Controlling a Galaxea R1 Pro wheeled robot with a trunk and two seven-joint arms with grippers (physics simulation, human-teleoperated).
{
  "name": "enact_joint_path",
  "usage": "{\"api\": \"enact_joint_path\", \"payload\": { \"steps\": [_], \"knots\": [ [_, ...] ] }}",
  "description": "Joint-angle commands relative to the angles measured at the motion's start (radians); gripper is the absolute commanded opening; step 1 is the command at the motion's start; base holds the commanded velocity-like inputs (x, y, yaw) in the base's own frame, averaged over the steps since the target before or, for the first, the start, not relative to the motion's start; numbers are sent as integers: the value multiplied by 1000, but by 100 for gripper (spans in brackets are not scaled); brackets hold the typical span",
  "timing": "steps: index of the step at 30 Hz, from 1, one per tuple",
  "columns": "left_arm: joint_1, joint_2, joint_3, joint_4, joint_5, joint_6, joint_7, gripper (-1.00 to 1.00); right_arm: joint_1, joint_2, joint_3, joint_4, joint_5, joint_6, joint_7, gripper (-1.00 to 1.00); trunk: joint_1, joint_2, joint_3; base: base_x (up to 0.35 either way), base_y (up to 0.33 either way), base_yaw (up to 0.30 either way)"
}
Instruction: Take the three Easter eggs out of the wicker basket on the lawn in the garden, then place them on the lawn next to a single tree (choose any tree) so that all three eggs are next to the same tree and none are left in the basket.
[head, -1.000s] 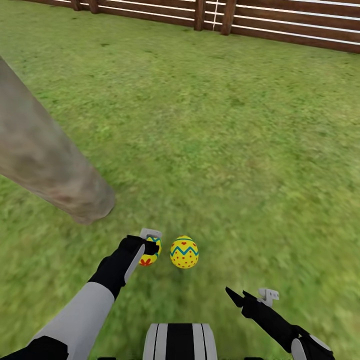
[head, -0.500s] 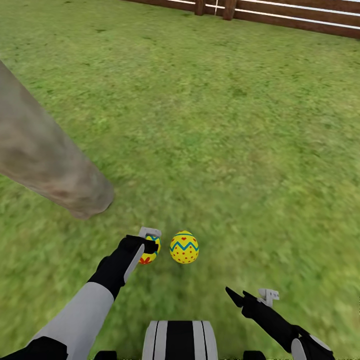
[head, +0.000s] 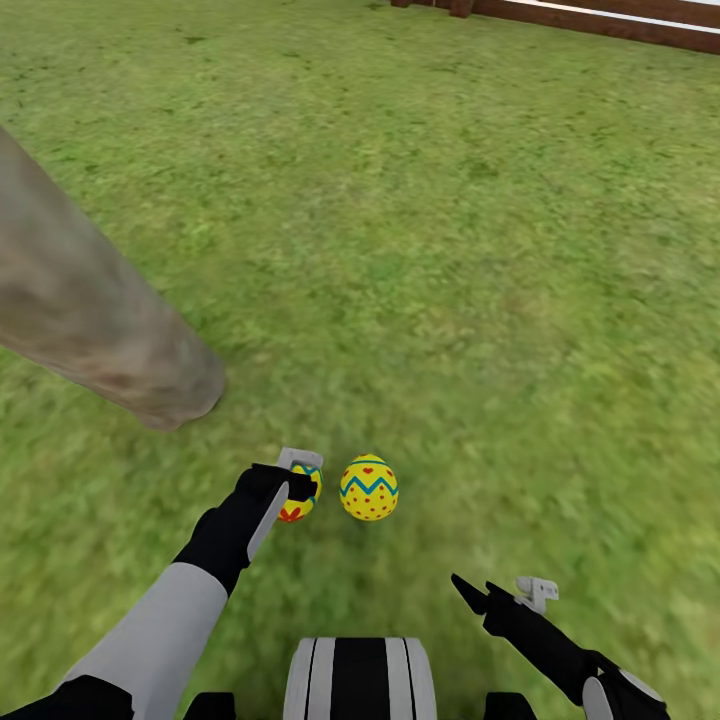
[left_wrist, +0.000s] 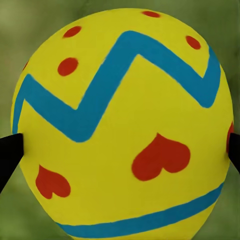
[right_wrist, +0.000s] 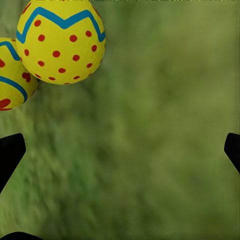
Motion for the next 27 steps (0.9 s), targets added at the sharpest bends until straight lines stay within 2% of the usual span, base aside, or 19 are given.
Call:
{"api": "enact_joint_path", "payload": {
  "steps": [1, 8, 9, 20, 27],
  "knots": [
    [0, 1, -3, 51, 15, -31, 8, -100, -1, 1, -2, 0, -6, 8, 3, 100, 0, 0, -1, 0, 0, 0],
    [0, 1, -3, 53, 15, -31, 8, -100, 0, 1, -3, 0, -6, 8, 3, 100, 0, 0, -1, 0, 0, 0],
    [0, 1, -3, 53, 15, -31, 8, 100, -1, 1, -3, 0, -6, 8, 3, 100, 0, 0, -1, 0, 0, 0],
    [0, 1, -2, 55, 15, -31, 8, 100, -1, 1, -3, 0, -6, 8, 3, 100, 0, 0, -1, 0, 0, 0],
    [0, 1, -2, 58, 15, -29, 8, 100, -1, 1, -3, 0, -6, 8, 2, 100, -3, 2, 26, 0, 0, 0]
  ]
}}
